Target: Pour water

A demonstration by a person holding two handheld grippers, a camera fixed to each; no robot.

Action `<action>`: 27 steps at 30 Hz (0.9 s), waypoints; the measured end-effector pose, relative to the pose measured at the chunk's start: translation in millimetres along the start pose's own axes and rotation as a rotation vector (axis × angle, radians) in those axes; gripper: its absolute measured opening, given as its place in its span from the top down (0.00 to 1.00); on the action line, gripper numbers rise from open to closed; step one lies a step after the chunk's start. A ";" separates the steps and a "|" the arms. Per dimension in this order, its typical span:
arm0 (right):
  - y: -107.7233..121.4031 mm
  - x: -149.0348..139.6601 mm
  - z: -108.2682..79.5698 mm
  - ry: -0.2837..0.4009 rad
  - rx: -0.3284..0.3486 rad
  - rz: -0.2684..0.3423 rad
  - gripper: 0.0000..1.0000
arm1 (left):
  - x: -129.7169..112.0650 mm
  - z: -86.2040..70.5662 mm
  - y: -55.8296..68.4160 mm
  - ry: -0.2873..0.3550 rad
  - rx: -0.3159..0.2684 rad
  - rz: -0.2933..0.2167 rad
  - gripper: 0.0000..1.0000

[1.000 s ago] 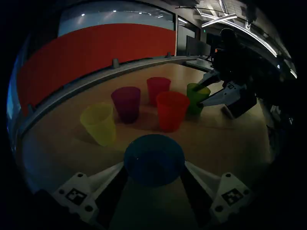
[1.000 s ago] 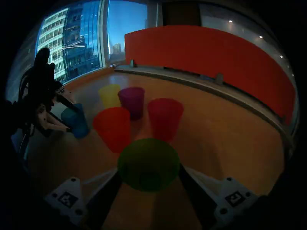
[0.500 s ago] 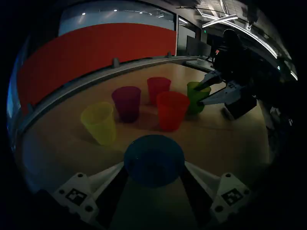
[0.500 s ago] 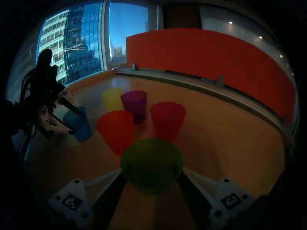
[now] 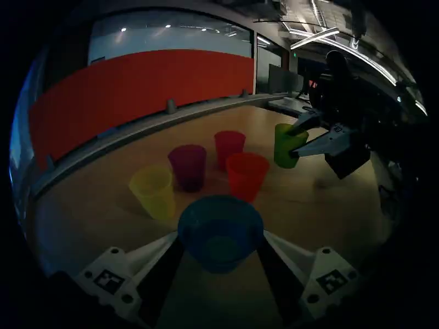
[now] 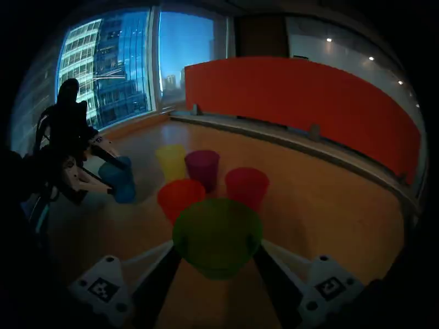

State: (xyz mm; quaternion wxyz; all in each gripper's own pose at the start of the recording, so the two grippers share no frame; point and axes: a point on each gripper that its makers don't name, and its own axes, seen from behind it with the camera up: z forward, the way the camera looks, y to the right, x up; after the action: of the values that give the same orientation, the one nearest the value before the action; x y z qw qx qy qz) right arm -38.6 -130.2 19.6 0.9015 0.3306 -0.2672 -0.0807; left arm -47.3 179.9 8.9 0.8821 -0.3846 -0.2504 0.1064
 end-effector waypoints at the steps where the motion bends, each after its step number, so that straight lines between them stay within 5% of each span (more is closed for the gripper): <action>1: -2.4 3.1 -2.3 0.007 0.002 0.000 0.13 | 3.3 -3.2 0.5 0.009 0.003 0.000 0.15; 13: -39.7 49.6 -32.3 0.123 0.031 -0.008 0.13 | 42.7 -44.8 -0.9 0.124 0.071 0.010 0.16; 27: -78.6 92.7 -62.1 0.242 0.055 -0.098 0.12 | 83.7 -87.2 2.5 0.245 0.115 0.017 0.15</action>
State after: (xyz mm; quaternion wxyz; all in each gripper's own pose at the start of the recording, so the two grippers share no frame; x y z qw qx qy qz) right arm 75.3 -186.2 -30.6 0.9127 0.3753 -0.1423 -0.0766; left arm 69.7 159.0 -13.3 0.9257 -0.3457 -0.1308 0.0805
